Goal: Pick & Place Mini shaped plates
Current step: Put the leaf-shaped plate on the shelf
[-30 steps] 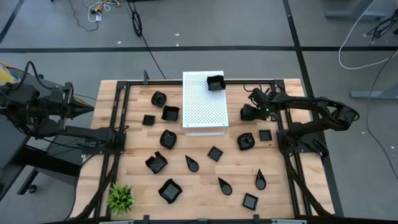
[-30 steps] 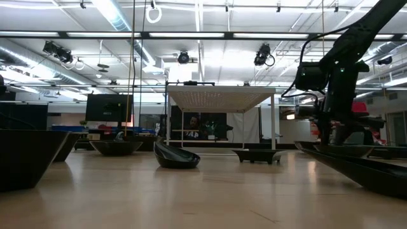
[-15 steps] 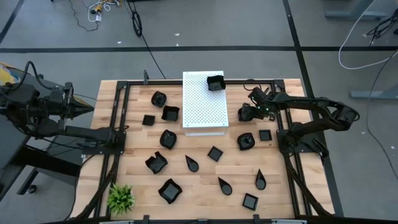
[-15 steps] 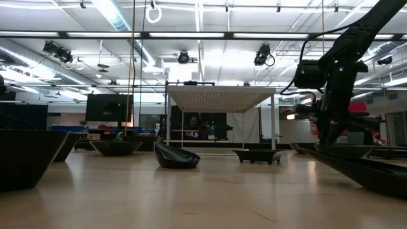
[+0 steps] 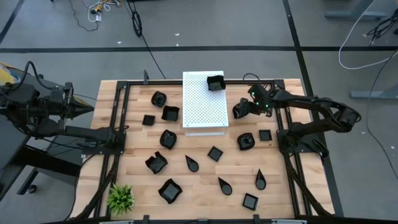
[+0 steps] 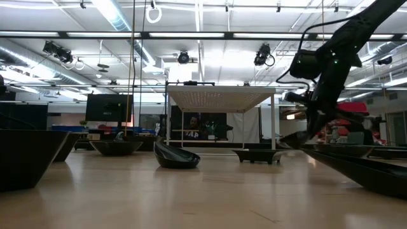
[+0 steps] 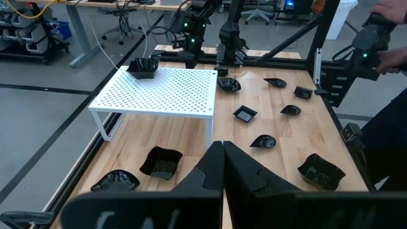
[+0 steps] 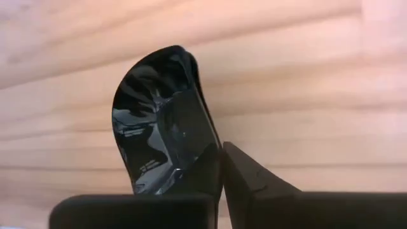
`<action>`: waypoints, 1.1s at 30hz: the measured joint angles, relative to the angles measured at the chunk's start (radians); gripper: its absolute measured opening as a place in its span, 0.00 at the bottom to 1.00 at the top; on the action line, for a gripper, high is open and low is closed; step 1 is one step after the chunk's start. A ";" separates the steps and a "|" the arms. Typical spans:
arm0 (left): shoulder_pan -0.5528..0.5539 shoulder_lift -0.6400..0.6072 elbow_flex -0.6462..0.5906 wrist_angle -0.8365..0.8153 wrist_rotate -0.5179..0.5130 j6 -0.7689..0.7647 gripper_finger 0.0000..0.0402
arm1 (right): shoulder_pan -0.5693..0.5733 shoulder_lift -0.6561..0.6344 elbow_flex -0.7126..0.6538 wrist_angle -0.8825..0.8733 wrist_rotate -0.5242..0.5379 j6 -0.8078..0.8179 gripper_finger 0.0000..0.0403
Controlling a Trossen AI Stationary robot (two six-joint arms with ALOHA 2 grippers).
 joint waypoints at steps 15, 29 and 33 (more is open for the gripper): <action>0.000 0.000 0.000 0.000 0.000 0.000 0.01 | 0.000 -0.060 0.093 -0.027 0.003 -0.012 0.01; 0.000 0.000 0.000 0.000 0.000 0.000 0.01 | -0.030 -0.192 0.211 -0.199 0.048 -0.061 0.01; 0.000 0.000 0.000 0.000 0.000 0.000 0.01 | -0.016 -0.197 0.255 -0.203 0.043 -0.069 0.01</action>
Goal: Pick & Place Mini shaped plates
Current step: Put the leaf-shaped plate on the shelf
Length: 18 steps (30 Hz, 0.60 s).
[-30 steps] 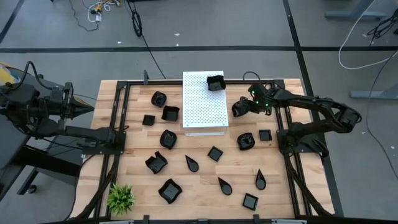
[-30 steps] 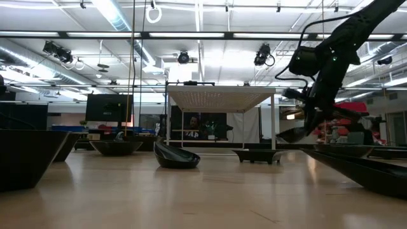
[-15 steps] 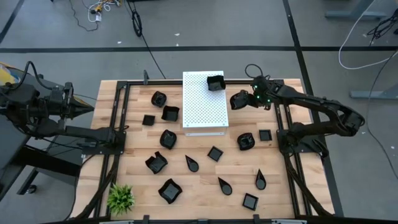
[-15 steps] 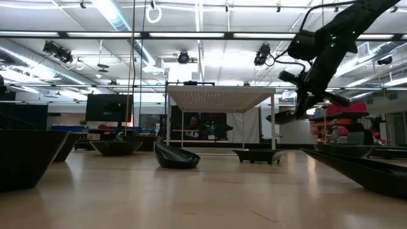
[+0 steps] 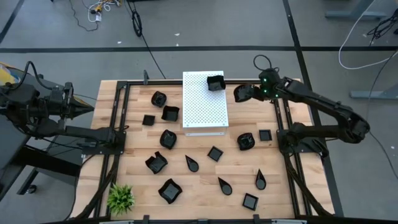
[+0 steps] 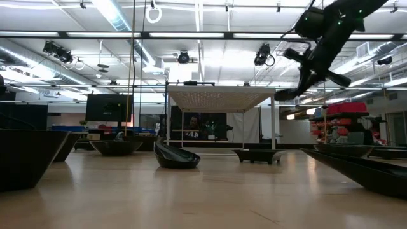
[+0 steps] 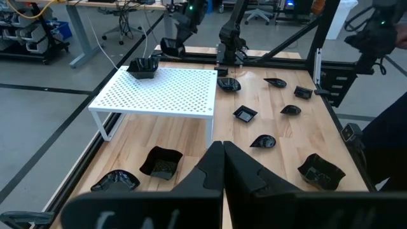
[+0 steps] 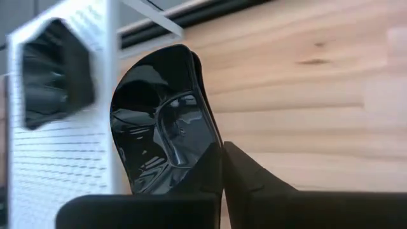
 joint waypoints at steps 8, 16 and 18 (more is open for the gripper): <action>0.000 0.000 0.000 0.000 0.000 0.000 0.01 | 0.061 0.000 0.054 0.013 -0.017 0.017 0.01; 0.000 0.000 0.000 0.000 0.000 0.000 0.01 | 0.143 0.043 0.056 0.077 -0.032 0.068 0.01; 0.000 0.000 0.000 0.000 0.000 0.000 0.01 | 0.164 0.062 0.056 0.108 -0.038 0.083 0.01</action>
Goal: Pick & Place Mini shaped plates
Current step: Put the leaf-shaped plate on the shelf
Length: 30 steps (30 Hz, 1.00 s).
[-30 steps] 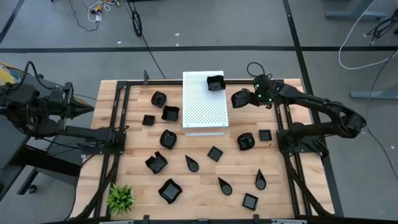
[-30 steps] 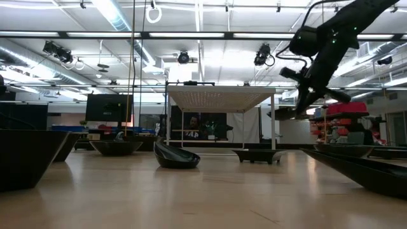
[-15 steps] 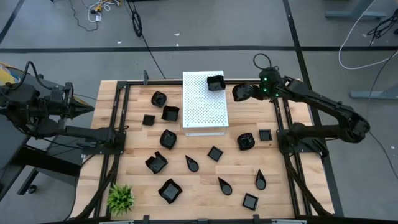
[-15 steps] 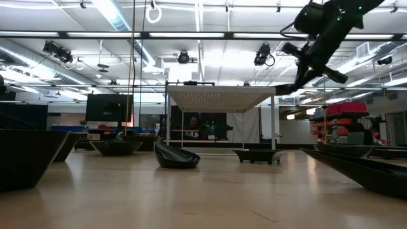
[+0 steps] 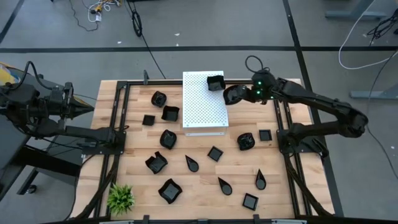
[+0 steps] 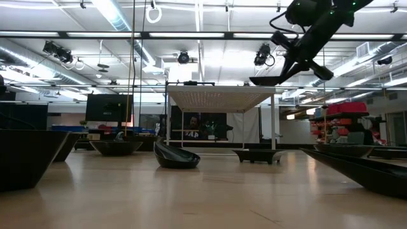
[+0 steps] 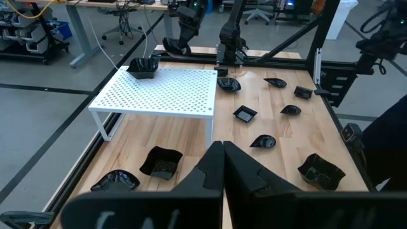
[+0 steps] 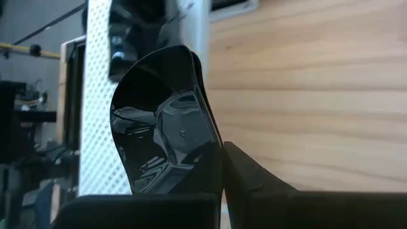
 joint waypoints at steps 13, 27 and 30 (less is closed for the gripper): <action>0.000 0.000 0.000 0.000 0.000 0.000 0.01 | 0.105 0.124 0.000 0.163 -0.065 0.095 0.01; 0.000 0.000 0.000 0.000 0.000 0.000 0.01 | 0.161 0.200 0.000 0.196 -0.109 0.170 0.01; 0.000 0.000 0.000 0.000 0.000 0.000 0.01 | 0.162 0.214 0.000 0.195 -0.111 0.182 0.01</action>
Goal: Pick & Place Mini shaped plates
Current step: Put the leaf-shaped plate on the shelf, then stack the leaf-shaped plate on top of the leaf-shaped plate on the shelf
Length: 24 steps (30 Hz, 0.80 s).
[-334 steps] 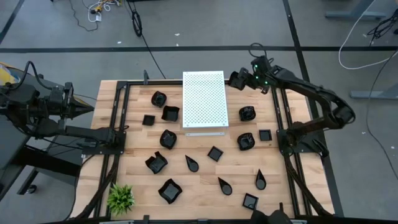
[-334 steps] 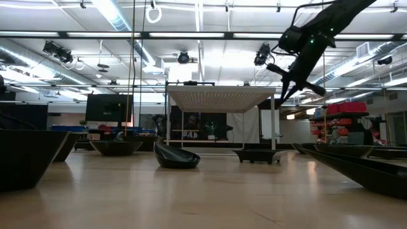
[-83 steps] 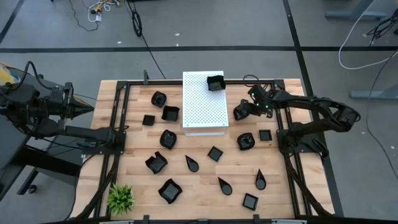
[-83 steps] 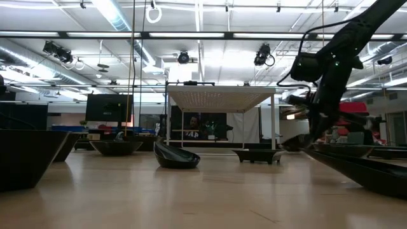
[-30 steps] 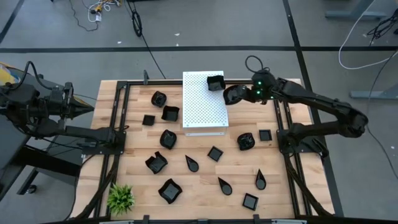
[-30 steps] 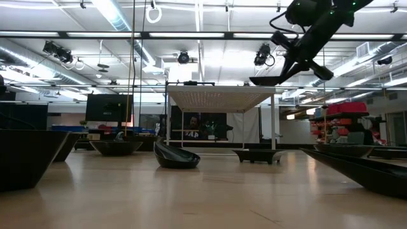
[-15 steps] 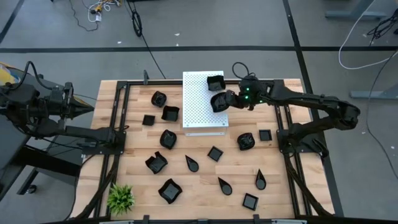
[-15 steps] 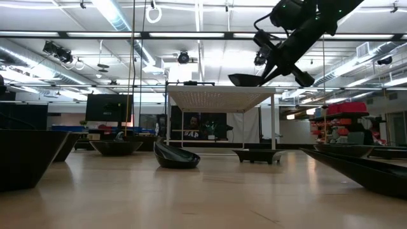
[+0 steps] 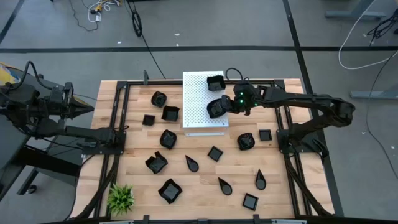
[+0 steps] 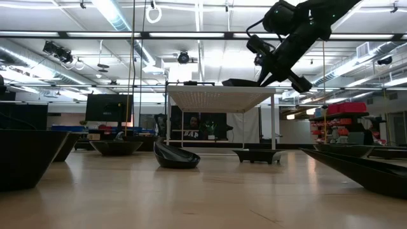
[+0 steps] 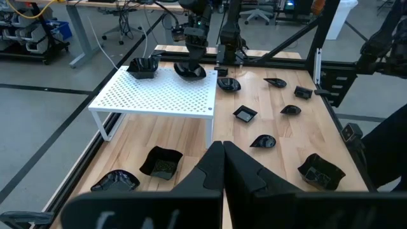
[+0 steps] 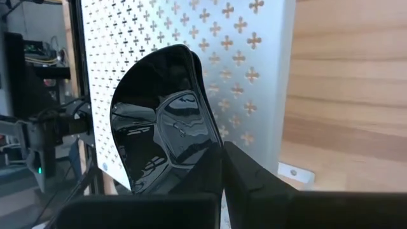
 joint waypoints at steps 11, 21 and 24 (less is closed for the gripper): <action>0.000 0.000 0.000 0.000 0.000 0.000 0.01 | 0.000 0.003 0.000 0.002 0.001 0.003 0.06; 0.000 0.000 0.000 0.000 0.000 0.000 0.01 | 0.000 0.003 0.000 0.001 0.003 0.006 0.15; 0.000 0.000 0.000 0.000 0.000 0.000 0.01 | 0.000 0.003 0.000 0.002 0.003 0.006 0.18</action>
